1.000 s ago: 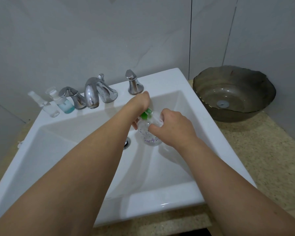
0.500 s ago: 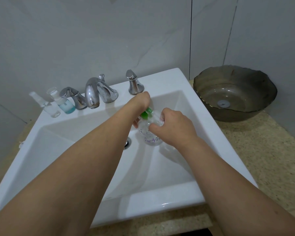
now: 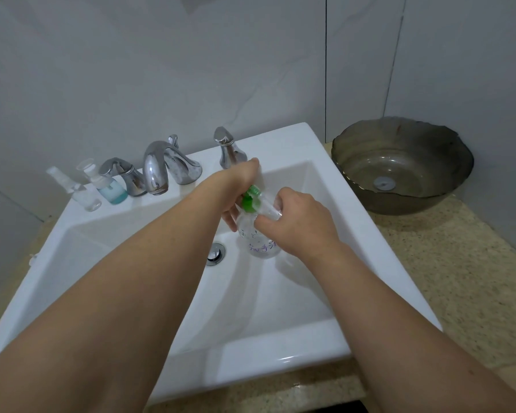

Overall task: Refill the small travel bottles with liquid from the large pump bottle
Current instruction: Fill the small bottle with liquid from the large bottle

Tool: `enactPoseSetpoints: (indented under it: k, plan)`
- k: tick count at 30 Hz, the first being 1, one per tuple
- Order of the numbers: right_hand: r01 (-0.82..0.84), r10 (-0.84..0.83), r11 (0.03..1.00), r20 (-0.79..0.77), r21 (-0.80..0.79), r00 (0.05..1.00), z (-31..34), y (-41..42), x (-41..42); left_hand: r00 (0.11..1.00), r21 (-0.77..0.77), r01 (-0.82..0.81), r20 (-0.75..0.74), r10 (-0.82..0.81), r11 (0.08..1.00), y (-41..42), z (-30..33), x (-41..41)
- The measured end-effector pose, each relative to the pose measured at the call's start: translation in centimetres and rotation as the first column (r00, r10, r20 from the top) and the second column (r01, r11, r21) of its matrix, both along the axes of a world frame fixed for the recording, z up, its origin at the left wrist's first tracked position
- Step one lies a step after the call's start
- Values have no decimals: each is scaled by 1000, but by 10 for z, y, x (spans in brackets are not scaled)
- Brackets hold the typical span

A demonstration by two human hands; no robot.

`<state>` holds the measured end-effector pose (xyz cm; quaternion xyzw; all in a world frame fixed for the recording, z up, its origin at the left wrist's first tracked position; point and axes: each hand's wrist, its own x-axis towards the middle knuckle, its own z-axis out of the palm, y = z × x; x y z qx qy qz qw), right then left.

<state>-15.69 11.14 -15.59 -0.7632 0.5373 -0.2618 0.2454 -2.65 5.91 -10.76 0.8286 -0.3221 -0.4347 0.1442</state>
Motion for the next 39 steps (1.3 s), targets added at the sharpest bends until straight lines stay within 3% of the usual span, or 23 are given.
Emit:
enactPoseSetpoints:
  k: [7, 16, 24, 32, 39]
  plan:
    - [-8, 12, 997, -58, 73, 998, -3, 1, 1, 993, -113, -113, 31, 117, 987, 3, -11, -10]
    - [-11, 16, 996, -61, 88, 998, -2, 2, 1, 988, -131, -147, 23, 152, 980, 3, -13, -9]
    - [-8, 11, 998, -58, 66, 998, 1, 2, 1, 997, -82, -76, 15, 77, 994, 2, -12, -3]
    - [8, -8, 1000, -16, 6, 1000, 3, 2, 1, 989, 48, 55, -137, -48, 997, -3, 0, 10]
    - [6, -4, 999, -33, 46, 999, 1, 1, 1, 1000, -45, 7, 13, -6, 999, 0, -7, 1]
